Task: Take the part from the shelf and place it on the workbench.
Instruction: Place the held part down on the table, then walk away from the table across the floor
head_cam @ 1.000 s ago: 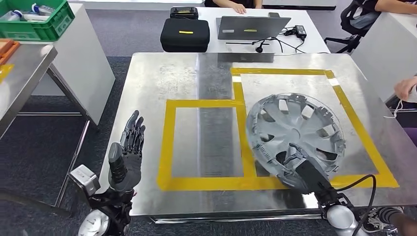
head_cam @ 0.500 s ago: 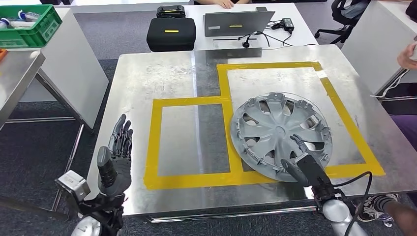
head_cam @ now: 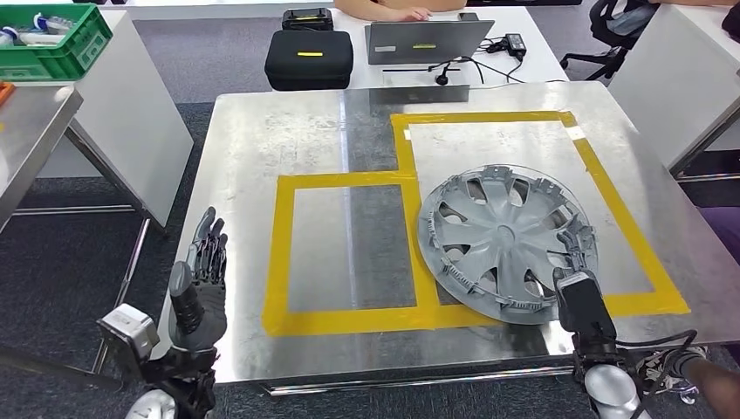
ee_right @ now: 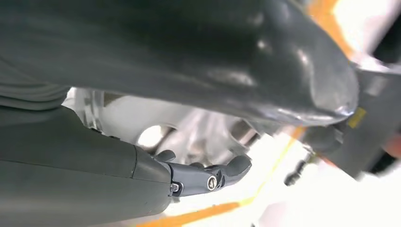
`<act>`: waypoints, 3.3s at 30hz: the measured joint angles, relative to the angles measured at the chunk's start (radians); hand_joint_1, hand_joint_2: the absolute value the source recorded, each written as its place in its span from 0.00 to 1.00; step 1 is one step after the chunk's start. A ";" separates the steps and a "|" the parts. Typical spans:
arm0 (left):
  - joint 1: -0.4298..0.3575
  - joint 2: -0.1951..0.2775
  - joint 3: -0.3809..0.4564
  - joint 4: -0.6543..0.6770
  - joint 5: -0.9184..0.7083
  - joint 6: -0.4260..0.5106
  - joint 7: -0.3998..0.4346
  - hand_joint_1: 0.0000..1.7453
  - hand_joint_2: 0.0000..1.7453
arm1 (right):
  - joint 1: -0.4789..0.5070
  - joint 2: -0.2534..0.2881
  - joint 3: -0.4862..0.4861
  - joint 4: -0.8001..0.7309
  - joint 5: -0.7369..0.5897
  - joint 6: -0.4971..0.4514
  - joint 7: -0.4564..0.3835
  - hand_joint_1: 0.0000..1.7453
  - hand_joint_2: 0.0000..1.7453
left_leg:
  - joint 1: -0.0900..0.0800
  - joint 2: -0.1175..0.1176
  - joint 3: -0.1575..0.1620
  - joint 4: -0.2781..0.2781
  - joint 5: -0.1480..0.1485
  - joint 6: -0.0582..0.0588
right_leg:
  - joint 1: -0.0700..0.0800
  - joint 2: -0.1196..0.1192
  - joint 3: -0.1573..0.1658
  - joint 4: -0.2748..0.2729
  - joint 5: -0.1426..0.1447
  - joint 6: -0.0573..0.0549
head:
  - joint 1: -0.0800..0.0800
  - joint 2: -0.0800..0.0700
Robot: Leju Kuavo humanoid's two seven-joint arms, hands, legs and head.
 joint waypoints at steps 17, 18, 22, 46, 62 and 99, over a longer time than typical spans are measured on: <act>0.085 0.001 0.021 -0.090 -0.077 0.090 0.036 0.00 0.00 | 0.245 0.094 0.004 -0.587 -0.114 -0.043 -0.106 0.00 0.00 | -0.001 0.000 0.000 0.001 -0.004 0.001 | -0.001 0.000 0.000 0.000 -0.003 0.002 | -0.001 0.000; 0.086 0.001 0.022 -0.092 -0.078 0.093 0.037 0.00 0.00 | 0.250 0.095 0.005 -0.603 -0.116 -0.044 -0.110 0.00 0.00 | -0.001 0.000 0.000 0.001 -0.004 0.001 | -0.001 0.000 0.000 0.000 -0.003 0.003 | -0.001 0.000; 0.099 0.001 0.026 -0.102 -0.087 0.120 0.036 0.00 0.00 | 0.277 0.099 0.012 -0.668 -0.116 -0.053 -0.138 0.00 0.00 | -0.001 0.000 0.000 0.001 -0.004 0.001 | -0.001 0.000 0.000 0.000 -0.003 0.003 | 0.000 0.000; 0.150 0.013 0.041 -0.160 -0.103 0.161 0.022 0.00 0.00 | 0.354 0.131 0.079 -0.786 -0.123 -0.106 -0.183 0.00 0.00 | -0.007 0.001 -0.002 0.014 -0.017 0.019 | -0.008 0.000 0.005 -0.003 -0.007 0.016 | -0.005 0.000; 0.153 0.014 0.042 -0.181 -0.112 0.161 0.035 0.00 0.00 | 0.350 0.138 0.083 -0.786 -0.131 -0.104 -0.180 0.00 0.00 | -0.008 -0.010 0.014 0.010 -0.021 0.010 | -0.002 0.005 0.015 0.017 -0.033 0.004 | 0.029 0.000; 0.153 0.021 0.043 -0.206 -0.130 0.155 0.051 0.00 0.00 | 0.328 0.149 0.097 -0.783 -0.122 -0.082 -0.167 0.00 0.00 | -0.010 0.019 -0.100 0.229 -0.146 -0.008 | 0.008 -0.011 0.030 -0.002 -0.021 -0.044 | -0.002 0.000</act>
